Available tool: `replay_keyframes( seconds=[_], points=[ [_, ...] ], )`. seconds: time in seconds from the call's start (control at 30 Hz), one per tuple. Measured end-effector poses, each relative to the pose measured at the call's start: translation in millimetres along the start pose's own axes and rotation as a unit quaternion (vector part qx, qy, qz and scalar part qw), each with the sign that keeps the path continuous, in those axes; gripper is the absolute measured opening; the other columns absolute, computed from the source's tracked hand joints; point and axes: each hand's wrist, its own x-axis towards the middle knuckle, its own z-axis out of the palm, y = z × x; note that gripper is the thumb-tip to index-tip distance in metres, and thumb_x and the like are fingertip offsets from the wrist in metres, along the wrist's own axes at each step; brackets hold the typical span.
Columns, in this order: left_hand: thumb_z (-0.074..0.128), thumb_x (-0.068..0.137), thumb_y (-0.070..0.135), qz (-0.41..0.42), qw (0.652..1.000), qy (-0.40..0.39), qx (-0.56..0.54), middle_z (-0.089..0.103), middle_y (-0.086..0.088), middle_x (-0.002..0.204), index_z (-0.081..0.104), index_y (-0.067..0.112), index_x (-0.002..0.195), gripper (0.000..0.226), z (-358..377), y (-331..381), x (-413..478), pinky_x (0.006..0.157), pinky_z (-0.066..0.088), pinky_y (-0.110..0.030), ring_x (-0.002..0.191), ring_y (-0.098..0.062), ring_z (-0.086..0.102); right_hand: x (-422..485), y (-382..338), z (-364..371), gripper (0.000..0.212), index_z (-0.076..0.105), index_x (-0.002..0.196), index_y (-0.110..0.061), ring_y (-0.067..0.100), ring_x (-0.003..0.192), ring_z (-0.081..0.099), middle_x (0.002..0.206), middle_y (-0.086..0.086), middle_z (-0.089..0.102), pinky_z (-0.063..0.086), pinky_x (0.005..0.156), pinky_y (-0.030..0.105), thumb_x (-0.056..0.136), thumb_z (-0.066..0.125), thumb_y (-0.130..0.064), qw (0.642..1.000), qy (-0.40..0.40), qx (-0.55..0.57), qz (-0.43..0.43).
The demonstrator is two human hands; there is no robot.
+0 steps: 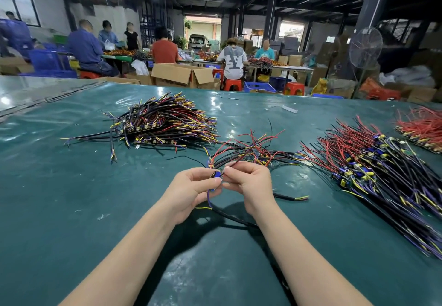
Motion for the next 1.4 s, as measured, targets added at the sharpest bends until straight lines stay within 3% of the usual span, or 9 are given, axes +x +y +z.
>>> replay_keyframes(
  seconds=[0.1, 0.23, 0.47, 0.67, 0.83, 0.97, 1.23, 1.4],
  points=[
    [0.054, 0.083, -0.011, -0.04, 0.999, -0.018, -0.009, 0.067, -0.009, 0.07, 0.062, 0.0, 0.08, 0.014, -1.2, 1.7, -0.5, 0.056, 0.056, -0.022, 0.059, -0.013, 0.067, -0.5, 2.1, -2.1, 0.022, 0.061, 0.066, -0.004, 0.006, 0.045, 0.06, 0.048, -0.002, 0.061, 0.051, 0.045, 0.018, 0.085, 0.057, 0.006, 1.0, -0.012, 0.011, 0.024],
    [0.049, 0.087, -0.006, -0.082, 0.997, -0.006, 0.009, 0.06, -0.005, 0.063, 0.057, 0.005, 0.075, 0.018, 0.4, 1.3, 0.4, 0.046, 0.05, -0.018, 0.05, -0.012, 0.063, -0.8, 2.5, -5.1, 0.023, 0.064, 0.067, -0.011, 0.002, 0.046, 0.058, 0.048, -0.006, 0.062, 0.049, 0.047, 0.016, 0.083, 0.059, 0.005, 0.998, -0.039, -0.054, 0.006],
    [0.059, 0.085, 0.001, -0.053, 0.998, 0.012, 0.013, 0.066, -0.008, 0.061, 0.064, 0.001, 0.074, 0.013, -5.6, -2.2, 1.1, 0.051, 0.054, -0.021, 0.055, -0.012, 0.066, 0.4, 4.9, -5.3, 0.024, 0.065, 0.071, -0.008, 0.01, 0.05, 0.061, 0.057, 0.0, 0.066, 0.056, 0.057, 0.021, 0.082, 0.056, 0.012, 0.992, -0.108, -0.048, 0.039],
    [0.056, 0.087, 0.001, -0.078, 0.993, 0.02, 0.089, 0.06, -0.001, 0.052, 0.055, 0.005, 0.068, 0.019, -3.3, -0.9, 0.0, 0.046, 0.049, -0.019, 0.046, -0.01, 0.06, 1.4, 5.0, -3.9, 0.027, 0.064, 0.064, -0.009, 0.004, 0.043, 0.056, 0.046, -0.004, 0.058, 0.053, 0.049, 0.017, 0.082, 0.058, 0.01, 0.995, -0.053, -0.081, 0.016],
    [0.045, 0.082, 0.003, -0.115, 0.983, 0.025, 0.141, 0.048, 0.0, 0.045, 0.044, 0.011, 0.065, 0.019, 1.2, 1.8, -0.6, 0.034, 0.032, -0.015, 0.037, -0.01, 0.045, 5.0, 4.3, -9.0, 0.026, 0.062, 0.063, -0.006, 0.003, 0.041, 0.054, 0.052, 0.003, 0.055, 0.051, 0.046, 0.017, 0.082, 0.058, 0.01, 0.999, 0.023, -0.045, 0.004],
    [0.04, 0.078, 0.003, -0.126, 0.976, 0.046, 0.171, 0.042, 0.001, 0.042, 0.037, 0.012, 0.064, 0.017, 3.5, 1.6, -0.6, 0.033, 0.022, -0.012, 0.032, -0.009, 0.038, 8.0, 5.5, -8.0, 0.026, 0.061, 0.063, -0.004, 0.004, 0.038, 0.053, 0.041, -0.005, 0.056, 0.05, 0.043, 0.017, 0.082, 0.057, 0.013, 0.997, 0.067, -0.019, -0.021],
    [0.043, 0.078, -0.001, -0.064, 0.969, 0.024, 0.237, 0.042, 0.007, 0.04, 0.036, 0.015, 0.055, 0.029, 1.1, -2.1, -0.7, 0.033, 0.018, -0.011, 0.035, -0.008, 0.035, 12.1, 3.0, -16.9, 0.024, 0.06, 0.064, -0.006, 0.003, 0.039, 0.055, 0.041, -0.005, 0.056, 0.049, 0.043, 0.015, 0.082, 0.058, 0.01, 0.984, 0.153, 0.079, -0.031],
    [0.057, 0.08, 0.0, 0.014, 0.962, 0.021, 0.273, 0.051, 0.001, 0.047, 0.042, 0.012, 0.058, 0.03, -3.2, -4.5, -0.8, 0.038, 0.035, -0.016, 0.042, -0.012, 0.043, 13.6, -1.8, -26.0, 0.021, 0.058, 0.065, -0.004, 0.004, 0.036, 0.054, 0.039, -0.002, 0.056, 0.049, 0.04, 0.017, 0.082, 0.06, 0.007, 0.975, 0.179, 0.131, 0.005]
  ],
)
